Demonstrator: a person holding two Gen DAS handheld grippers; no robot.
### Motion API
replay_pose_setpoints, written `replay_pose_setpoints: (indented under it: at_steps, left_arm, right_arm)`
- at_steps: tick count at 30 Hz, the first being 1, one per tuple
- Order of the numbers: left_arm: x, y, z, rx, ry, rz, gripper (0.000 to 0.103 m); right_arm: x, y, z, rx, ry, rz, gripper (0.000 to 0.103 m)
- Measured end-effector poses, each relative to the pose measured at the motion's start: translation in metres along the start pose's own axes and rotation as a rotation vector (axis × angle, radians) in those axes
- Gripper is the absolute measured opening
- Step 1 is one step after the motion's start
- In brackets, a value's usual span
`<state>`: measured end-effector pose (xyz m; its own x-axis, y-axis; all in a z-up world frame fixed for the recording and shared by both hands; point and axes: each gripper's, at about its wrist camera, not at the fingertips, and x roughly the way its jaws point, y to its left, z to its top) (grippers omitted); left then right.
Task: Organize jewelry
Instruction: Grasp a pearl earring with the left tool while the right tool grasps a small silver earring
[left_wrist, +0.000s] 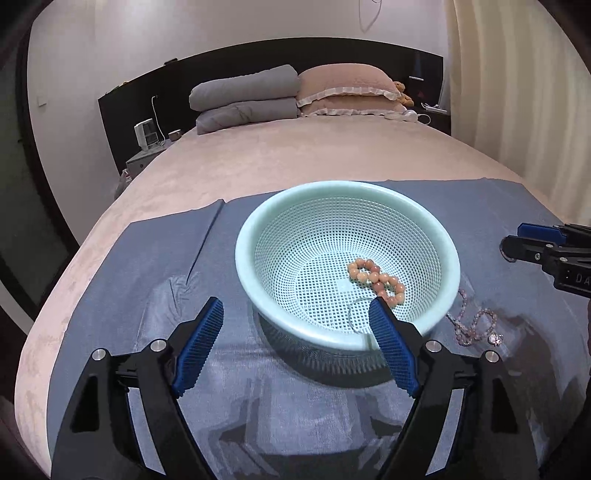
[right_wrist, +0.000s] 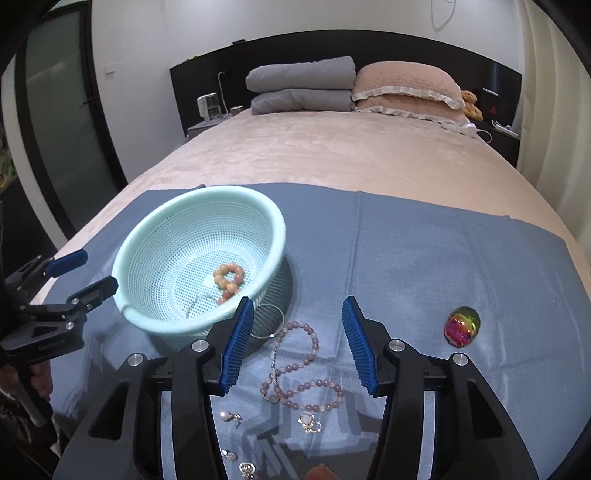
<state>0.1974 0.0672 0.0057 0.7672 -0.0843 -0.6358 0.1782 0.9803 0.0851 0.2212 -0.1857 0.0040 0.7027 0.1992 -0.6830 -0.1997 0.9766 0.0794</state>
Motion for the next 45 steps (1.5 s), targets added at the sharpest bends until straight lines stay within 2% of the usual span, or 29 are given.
replay_pose_setpoints:
  at_steps: [2, 5, 8, 13, 18, 28, 34, 39, 42, 44, 45]
  left_arm:
    - [-0.002, -0.006, -0.007, 0.003, 0.009, -0.011, 0.080]
    - [-0.014, -0.016, -0.016, 0.007, -0.037, 0.006, 0.080]
    - [-0.019, -0.027, -0.024, 0.004, -0.040, -0.046, 0.080]
    - [-0.018, -0.054, -0.039, 0.059, -0.027, -0.102, 0.080]
    - [-0.016, -0.081, -0.061, 0.052, -0.004, -0.185, 0.082]
    - [0.002, -0.104, -0.093, 0.062, 0.052, -0.241, 0.082]
    - [0.013, -0.095, -0.092, 0.012, 0.080, -0.261, 0.070]
    - [0.014, -0.100, -0.092, 0.034, 0.085, -0.278, 0.066]
    - [0.013, -0.105, -0.093, 0.056, 0.088, -0.295, 0.056]
    - [0.013, -0.109, -0.094, 0.074, 0.086, -0.299, 0.048]
    - [0.013, -0.110, -0.094, 0.077, 0.087, -0.311, 0.046]
  right_arm:
    - [0.000, -0.004, -0.005, 0.005, 0.010, -0.008, 0.047]
    - [-0.001, -0.006, -0.011, 0.006, 0.016, -0.010, 0.047]
    - [0.000, -0.007, -0.017, 0.003, 0.027, -0.009, 0.047]
    - [0.004, -0.008, -0.029, -0.011, 0.055, -0.002, 0.047]
    - [0.007, -0.013, -0.049, -0.018, 0.074, 0.017, 0.047]
    - [0.021, -0.019, -0.088, -0.038, 0.126, 0.043, 0.047]
    - [0.029, -0.018, -0.092, -0.048, 0.127, 0.044, 0.042]
    - [0.040, -0.020, -0.093, -0.048, 0.141, 0.053, 0.037]
    - [0.042, -0.020, -0.094, -0.063, 0.137, 0.046, 0.027]
    - [0.041, -0.019, -0.095, -0.070, 0.136, 0.058, 0.014]
    - [0.042, -0.018, -0.095, -0.078, 0.134, 0.057, 0.013]
